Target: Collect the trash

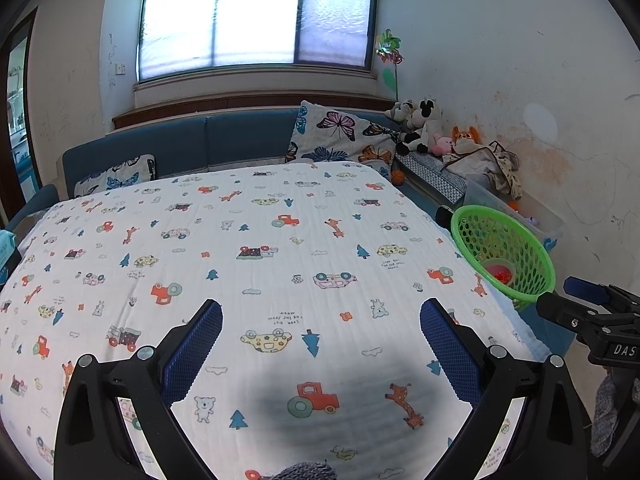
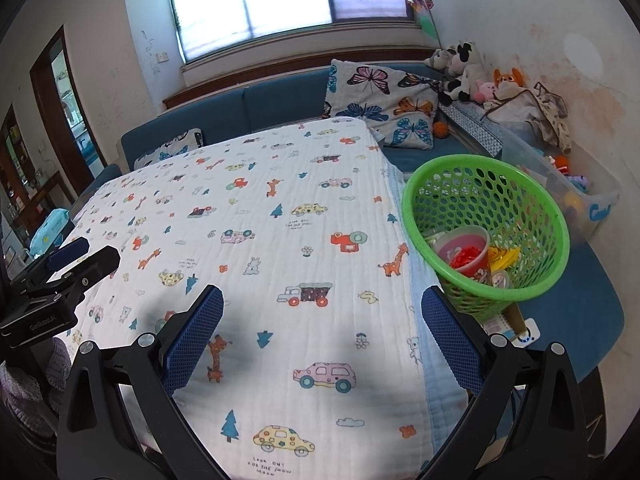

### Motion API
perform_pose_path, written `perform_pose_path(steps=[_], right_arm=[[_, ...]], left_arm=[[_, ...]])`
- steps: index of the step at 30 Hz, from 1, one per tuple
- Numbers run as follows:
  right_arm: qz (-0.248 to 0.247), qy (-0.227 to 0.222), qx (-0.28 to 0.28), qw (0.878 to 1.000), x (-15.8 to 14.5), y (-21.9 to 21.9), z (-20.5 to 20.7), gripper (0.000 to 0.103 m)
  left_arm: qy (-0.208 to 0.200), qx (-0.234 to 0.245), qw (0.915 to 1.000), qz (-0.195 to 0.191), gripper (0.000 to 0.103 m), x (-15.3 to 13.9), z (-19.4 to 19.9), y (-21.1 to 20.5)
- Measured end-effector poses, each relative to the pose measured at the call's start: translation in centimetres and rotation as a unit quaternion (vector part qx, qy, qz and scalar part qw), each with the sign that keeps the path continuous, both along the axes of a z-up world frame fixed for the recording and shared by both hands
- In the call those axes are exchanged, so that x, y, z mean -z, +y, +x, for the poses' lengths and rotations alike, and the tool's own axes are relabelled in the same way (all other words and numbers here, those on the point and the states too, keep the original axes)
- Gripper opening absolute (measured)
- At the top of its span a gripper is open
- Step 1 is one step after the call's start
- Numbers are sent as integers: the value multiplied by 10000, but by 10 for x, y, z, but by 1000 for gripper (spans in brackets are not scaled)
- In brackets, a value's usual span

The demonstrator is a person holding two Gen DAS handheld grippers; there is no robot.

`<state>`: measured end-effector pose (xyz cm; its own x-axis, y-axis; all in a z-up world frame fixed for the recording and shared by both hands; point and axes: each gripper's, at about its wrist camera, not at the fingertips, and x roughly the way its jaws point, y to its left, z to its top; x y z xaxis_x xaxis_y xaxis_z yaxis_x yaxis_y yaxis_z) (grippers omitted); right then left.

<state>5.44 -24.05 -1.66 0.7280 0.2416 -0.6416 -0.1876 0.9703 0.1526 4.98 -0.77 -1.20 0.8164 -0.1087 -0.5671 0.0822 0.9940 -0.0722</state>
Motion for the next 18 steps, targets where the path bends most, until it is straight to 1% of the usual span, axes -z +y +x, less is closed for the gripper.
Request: perform_pose_path(steps=[12, 18], right_arm=[[5, 3, 3, 10000, 0, -2, 0, 98], [25, 3, 16, 10000, 0, -2, 0, 98]], left_arm=[[-54, -52, 10000, -27, 96, 2, -1, 1], [-74, -37, 10000, 41, 96, -1, -2, -3]])
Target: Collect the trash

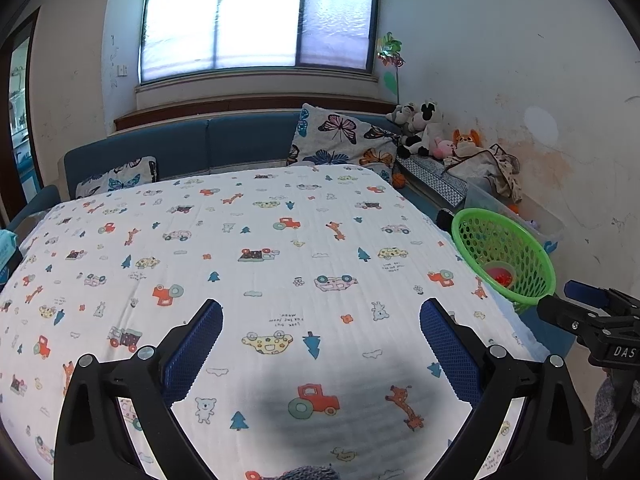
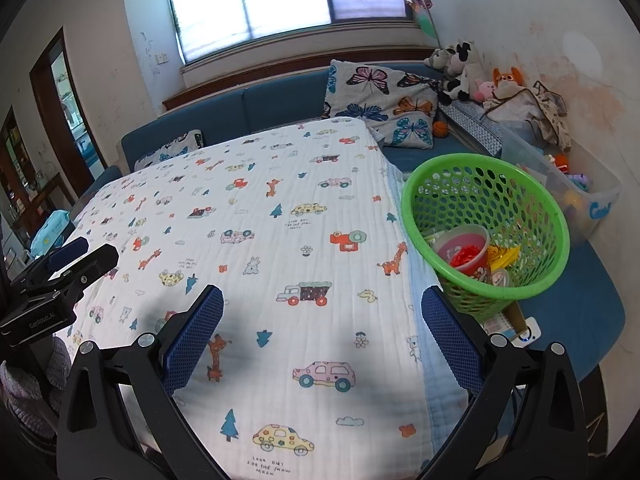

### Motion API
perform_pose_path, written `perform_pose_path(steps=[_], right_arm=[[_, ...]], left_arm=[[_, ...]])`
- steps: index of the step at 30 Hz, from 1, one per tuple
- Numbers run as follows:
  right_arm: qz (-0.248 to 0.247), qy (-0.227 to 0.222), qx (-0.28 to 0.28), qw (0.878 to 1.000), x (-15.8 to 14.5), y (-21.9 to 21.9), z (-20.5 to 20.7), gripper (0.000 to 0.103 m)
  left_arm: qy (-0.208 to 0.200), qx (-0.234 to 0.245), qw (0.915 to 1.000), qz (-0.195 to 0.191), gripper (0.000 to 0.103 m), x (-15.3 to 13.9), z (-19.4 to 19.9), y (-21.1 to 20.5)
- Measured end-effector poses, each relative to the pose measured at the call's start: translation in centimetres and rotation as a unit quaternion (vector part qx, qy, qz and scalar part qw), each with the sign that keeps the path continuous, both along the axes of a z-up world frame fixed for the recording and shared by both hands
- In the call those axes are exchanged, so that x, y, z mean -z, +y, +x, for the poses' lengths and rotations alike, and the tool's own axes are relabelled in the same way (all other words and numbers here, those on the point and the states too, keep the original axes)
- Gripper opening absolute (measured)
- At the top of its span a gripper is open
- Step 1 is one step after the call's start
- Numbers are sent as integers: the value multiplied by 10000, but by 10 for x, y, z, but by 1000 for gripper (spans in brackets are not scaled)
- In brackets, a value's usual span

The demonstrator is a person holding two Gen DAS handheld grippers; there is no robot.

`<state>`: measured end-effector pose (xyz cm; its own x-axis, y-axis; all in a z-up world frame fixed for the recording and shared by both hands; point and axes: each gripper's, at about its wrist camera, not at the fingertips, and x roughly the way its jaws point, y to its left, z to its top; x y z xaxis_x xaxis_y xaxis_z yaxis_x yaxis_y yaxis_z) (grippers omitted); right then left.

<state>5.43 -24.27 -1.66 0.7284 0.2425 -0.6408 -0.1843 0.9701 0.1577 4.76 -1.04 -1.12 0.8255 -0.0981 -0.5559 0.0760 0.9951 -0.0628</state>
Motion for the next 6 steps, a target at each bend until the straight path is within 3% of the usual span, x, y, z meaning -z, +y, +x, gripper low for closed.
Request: perform_pose_path(steps=[6], right_arm=[[-11, -21, 0, 10000, 0, -1, -1, 98]], left_arm=[[-48, -9, 10000, 42, 96, -4, -1, -3]])
